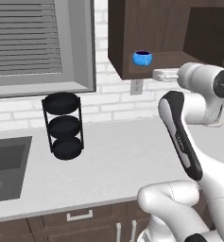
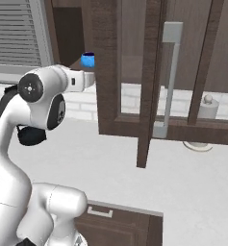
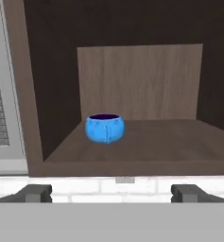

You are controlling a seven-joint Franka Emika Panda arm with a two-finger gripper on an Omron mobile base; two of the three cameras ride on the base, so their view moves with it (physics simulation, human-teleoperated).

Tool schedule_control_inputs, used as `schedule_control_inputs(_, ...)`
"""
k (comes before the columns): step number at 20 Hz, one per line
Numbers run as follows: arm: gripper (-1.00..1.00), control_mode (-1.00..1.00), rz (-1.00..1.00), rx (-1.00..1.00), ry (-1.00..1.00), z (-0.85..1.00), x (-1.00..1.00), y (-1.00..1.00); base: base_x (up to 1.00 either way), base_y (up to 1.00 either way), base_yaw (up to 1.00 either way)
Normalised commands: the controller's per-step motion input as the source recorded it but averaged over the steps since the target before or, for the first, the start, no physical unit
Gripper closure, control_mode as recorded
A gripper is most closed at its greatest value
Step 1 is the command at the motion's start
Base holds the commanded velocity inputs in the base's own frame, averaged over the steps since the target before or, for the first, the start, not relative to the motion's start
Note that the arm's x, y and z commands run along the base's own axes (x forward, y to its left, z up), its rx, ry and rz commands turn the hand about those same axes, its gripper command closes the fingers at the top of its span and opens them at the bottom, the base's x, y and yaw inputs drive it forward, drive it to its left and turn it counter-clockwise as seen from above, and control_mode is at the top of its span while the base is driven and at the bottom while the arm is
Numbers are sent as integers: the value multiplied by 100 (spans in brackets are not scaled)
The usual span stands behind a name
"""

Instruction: Gather all objects into one cabinet and sort the glasses and bowls to opposite sides.

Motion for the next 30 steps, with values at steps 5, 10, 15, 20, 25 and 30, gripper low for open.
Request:
schedule_control_inputs(5, -100, -100, 5, 0, 3, 5, 32, -12, 0, 0, 0)
schedule_control_inputs(10, -100, -100, 2, 0, 9, 0, 35, 0, 0, 0, 0)
schedule_control_inputs(15, -100, -100, 0, 0, 8, 0, 46, 0, 0, 0, 0)
schedule_control_inputs(20, -100, -100, 0, 0, 4, 0, 50, 0, 0, 0, 0)
schedule_control_inputs(25, -100, -100, 0, 0, 4, 0, 45, 0, 0, 0, 0)
schedule_control_inputs(30, -100, -100, 0, 0, 7, 0, 40, 0, 0, 0, 0)
